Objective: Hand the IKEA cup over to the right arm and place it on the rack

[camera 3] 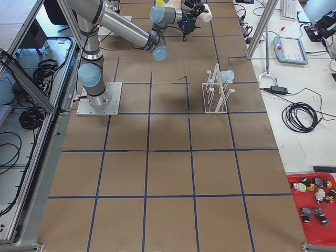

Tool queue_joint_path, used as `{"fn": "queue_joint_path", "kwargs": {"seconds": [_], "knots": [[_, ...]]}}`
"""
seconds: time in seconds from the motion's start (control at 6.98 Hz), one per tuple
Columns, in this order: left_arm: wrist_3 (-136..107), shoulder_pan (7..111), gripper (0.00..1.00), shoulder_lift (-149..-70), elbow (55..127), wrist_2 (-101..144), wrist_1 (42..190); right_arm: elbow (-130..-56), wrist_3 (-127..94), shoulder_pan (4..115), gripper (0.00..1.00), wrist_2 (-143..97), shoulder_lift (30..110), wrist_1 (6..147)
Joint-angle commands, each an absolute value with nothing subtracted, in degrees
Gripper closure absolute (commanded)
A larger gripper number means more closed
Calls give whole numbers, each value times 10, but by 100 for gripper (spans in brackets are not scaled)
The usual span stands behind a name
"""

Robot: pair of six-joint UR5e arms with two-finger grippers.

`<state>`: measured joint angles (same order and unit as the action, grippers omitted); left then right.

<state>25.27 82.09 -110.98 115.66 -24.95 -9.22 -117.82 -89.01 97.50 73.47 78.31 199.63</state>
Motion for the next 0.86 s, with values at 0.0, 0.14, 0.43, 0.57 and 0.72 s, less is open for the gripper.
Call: {"fn": "queue_joint_path", "kwargs": {"seconds": [0.0, 0.14, 0.43, 0.57, 0.72], "knots": [[114, 826, 97, -1152, 1155, -231, -271, -1179, -887, 975, 0, 740, 780, 1993], [67, 820, 96, -1180, 1148, -214, -337, -1179, -886, 976, 0, 739, 778, 1992], [40, 824, 94, -1178, 1147, -214, -344, -1179, -883, 976, 0, 733, 780, 1918], [39, 827, 94, -1174, 1148, -214, -343, -1179, -875, 981, 0, 733, 779, 1915], [36, 828, 93, -1172, 1149, -214, -343, -1177, -873, 984, 0, 733, 778, 1913]]}}
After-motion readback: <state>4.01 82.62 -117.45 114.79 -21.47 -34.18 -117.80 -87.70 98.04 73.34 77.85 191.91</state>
